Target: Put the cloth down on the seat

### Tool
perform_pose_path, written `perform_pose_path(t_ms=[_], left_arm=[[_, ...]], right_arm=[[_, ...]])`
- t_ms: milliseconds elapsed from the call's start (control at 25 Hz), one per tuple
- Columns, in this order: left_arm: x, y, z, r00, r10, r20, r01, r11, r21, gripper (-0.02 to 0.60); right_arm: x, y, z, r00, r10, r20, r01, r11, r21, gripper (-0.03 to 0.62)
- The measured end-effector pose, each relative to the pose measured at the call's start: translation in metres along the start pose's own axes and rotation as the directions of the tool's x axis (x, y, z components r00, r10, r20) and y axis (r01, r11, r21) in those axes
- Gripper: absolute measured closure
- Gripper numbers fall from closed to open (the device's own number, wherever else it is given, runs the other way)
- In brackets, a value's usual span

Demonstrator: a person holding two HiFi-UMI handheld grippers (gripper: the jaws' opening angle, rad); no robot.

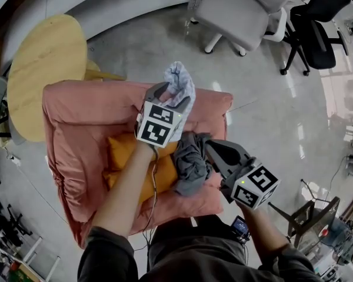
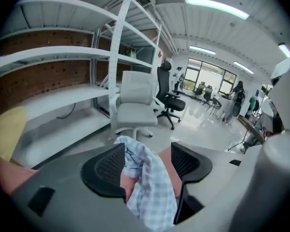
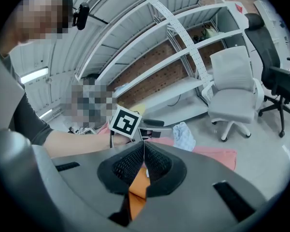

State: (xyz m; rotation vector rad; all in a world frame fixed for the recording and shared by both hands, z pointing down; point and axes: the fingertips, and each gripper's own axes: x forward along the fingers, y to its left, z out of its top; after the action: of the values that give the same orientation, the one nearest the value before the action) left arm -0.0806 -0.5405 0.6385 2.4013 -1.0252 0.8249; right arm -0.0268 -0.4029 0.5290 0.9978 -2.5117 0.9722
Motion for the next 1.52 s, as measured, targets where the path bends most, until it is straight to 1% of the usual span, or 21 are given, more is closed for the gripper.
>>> perform_pose_path(t_ms=[160,200,240,280,320,360,400,440,520,640,840,1000,1360,1520], left_arm=[[-0.006,-0.007,-0.005,1.0,-0.022,-0.006,0.022,1.0,-0.007,0.279],[-0.008,-0.007,-0.007,1.0,-0.022,-0.004,0.022,1.0,-0.011,0.287],[-0.011,-0.007,-0.008,1.0,-0.018,0.001,0.018,1.0,-0.015,0.308],[-0.015,-0.008,-0.008,1.0,-0.012,0.009,0.012,1.0,-0.015,0.338],[-0.02,-0.009,-0.008,1.0,-0.007,0.02,0.007,1.0,-0.011,0.381],[-0.025,-0.01,-0.007,0.999,-0.005,0.034,0.005,1.0,-0.008,0.444],[-0.03,-0.012,-0.006,0.999,-0.006,0.05,0.006,1.0,-0.007,0.494],[-0.036,-0.016,-0.004,0.998,-0.011,0.068,0.012,1.0,-0.01,0.531],[-0.047,-0.024,-0.002,0.994,-0.022,0.102,0.025,0.999,-0.022,0.565],[-0.061,-0.034,-0.002,0.991,-0.028,0.13,0.033,0.999,-0.035,0.571],[-0.078,-0.044,0.001,0.989,-0.02,0.145,0.027,0.999,-0.043,0.571],[-0.087,-0.047,0.004,0.987,-0.002,0.158,0.008,0.999,-0.04,0.571],[-0.097,-0.05,0.004,0.988,0.015,0.152,-0.009,0.999,-0.04,0.571],[-0.098,-0.051,0.002,0.988,0.017,0.15,-0.009,0.999,-0.054,0.571]], right_arm=[[0.004,0.005,0.01,1.0,0.013,0.012,-0.012,1.0,-0.022,0.579],[0.005,0.006,0.013,1.0,0.014,0.016,-0.014,1.0,-0.028,0.579],[0.005,0.007,0.016,1.0,0.015,0.02,-0.014,0.999,-0.034,0.579],[0.005,0.008,0.018,1.0,0.016,0.024,-0.015,0.999,-0.041,0.579],[0.005,0.008,0.021,0.999,0.016,0.03,-0.015,0.999,-0.048,0.579],[0.005,0.009,0.023,0.999,0.016,0.037,-0.014,0.998,-0.055,0.579],[0.004,0.01,0.026,0.999,0.016,0.043,-0.013,0.998,-0.063,0.579],[0.003,0.01,0.028,0.999,0.016,0.049,-0.013,0.997,-0.07,0.579],[0.001,0.013,0.031,0.998,0.017,0.058,-0.013,0.996,-0.084,0.579],[-0.002,0.018,0.035,0.998,0.021,0.064,-0.014,0.994,-0.104,0.579],[-0.006,0.027,0.04,0.997,0.022,0.068,-0.012,0.99,-0.142,0.579],[-0.005,0.029,0.039,0.997,0.018,0.072,-0.009,0.991,-0.132,0.579],[-0.002,0.029,0.039,0.998,0.02,0.064,-0.011,0.99,-0.142,0.579],[-0.001,0.027,0.041,0.998,0.011,0.069,-0.001,0.99,-0.14,0.579]])
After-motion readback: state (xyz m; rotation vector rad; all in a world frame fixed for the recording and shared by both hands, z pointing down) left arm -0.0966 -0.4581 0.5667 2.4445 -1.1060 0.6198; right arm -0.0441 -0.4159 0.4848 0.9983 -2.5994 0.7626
